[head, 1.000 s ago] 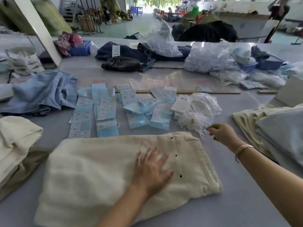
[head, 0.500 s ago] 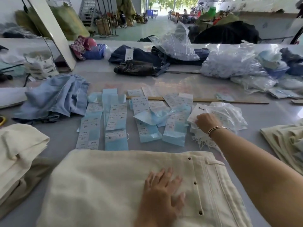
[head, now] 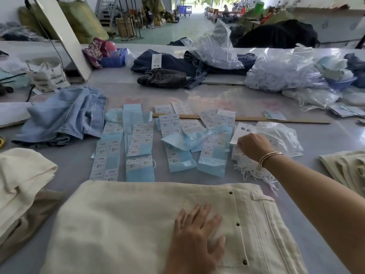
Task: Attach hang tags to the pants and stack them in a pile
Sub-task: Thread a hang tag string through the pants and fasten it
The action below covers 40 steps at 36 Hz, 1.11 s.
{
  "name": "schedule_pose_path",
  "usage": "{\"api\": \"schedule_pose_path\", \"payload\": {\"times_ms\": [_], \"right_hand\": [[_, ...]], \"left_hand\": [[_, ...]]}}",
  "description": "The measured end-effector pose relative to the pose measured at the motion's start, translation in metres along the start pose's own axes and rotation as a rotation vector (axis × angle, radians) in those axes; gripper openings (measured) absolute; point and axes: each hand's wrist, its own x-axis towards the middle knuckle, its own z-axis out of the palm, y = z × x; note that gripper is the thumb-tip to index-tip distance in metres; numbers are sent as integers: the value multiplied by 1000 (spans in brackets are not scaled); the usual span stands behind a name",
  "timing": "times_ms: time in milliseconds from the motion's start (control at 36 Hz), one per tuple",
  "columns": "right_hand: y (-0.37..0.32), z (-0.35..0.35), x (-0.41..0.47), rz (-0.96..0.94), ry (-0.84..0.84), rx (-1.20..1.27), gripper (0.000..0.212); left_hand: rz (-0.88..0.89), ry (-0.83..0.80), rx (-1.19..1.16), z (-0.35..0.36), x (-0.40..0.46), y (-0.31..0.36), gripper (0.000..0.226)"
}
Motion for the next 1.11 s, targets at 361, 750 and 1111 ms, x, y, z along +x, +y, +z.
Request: {"api": "schedule_pose_path", "payload": {"times_ms": [361,750,1111], "right_hand": [[7,9,0,245,-28,537,19],[-85,-61,-114,-355,644,575,23],[-63,-21,-36,32,146,807,18]], "left_hand": [[15,64,-7,2,1,0,48],[-621,-20,-1681,-56,66,4,55],[-23,220,-51,-14,115,-33,32]]}}
